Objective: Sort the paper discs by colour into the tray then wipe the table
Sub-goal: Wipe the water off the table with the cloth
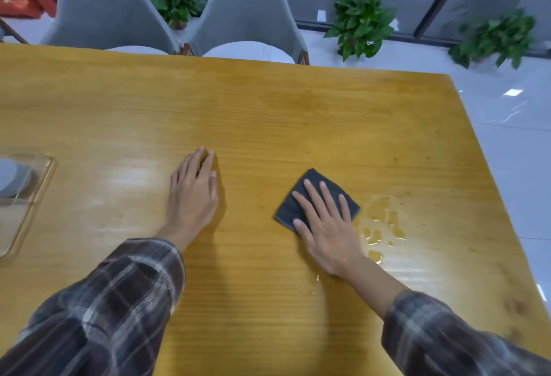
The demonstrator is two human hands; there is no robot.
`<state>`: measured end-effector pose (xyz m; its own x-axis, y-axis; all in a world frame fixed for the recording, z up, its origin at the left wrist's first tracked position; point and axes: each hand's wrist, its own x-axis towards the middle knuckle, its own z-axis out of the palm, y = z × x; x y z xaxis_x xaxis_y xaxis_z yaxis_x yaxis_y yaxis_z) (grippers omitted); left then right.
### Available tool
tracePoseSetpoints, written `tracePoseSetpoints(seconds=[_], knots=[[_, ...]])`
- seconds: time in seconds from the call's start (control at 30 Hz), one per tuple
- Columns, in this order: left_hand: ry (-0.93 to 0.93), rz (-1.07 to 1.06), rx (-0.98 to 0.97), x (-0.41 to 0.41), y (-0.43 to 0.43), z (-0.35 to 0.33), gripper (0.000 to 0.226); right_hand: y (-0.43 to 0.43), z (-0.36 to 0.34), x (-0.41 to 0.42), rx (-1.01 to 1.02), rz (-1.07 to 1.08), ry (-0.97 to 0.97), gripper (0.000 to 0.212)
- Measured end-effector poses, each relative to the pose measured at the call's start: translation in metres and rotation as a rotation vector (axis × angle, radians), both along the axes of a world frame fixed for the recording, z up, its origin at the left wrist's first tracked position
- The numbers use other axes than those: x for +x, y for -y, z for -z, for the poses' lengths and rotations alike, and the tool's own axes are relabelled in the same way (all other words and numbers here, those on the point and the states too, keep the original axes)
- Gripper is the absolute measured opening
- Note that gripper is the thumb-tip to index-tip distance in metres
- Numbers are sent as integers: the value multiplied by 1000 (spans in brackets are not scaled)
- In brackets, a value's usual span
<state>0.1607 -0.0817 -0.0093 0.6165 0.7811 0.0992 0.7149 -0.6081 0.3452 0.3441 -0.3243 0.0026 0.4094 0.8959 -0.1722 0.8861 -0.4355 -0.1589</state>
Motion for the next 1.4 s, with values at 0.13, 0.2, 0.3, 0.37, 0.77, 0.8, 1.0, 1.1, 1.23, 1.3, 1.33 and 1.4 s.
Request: tracePoseSetpoints(seconds=[0.13,0.2,0.3,0.37,0.77,0.8,1.0,1.1,1.23,1.3,1.33,1.4], knots=[[25,120,-7,17,20,3,51,63,-9,57,-98,175,4,69],[-11,201,-47,39,37,1,56,56,-13,80,-130,215,-9,73],[-110,312,-73,75,60,-4,55,31,-12,77,-106,282,-67,80],[-155,359,-71,94,73,-7,59,36,-9,56,-71,252,-51,78],[-103,275,93,139,85,-17,43,86,1,138,-31,412,-5,67],[-95,290,97,144,82,-17,42,73,2,142,-34,433,-12,66],[-40,532,26,195,69,-10,46,91,-2,103,12,258,8,64],[-53,604,10,224,74,-14,45,130,-6,125,-4,294,-19,64],[-62,675,13,253,78,-17,45,135,-6,200,-58,542,-12,69],[-44,694,11,267,79,-17,44,114,-4,234,-54,613,-30,73],[-42,707,5,273,80,-16,44,102,-4,246,-53,639,-47,73],[-39,737,-4,285,82,-15,43,85,-3,262,-58,659,-70,72]])
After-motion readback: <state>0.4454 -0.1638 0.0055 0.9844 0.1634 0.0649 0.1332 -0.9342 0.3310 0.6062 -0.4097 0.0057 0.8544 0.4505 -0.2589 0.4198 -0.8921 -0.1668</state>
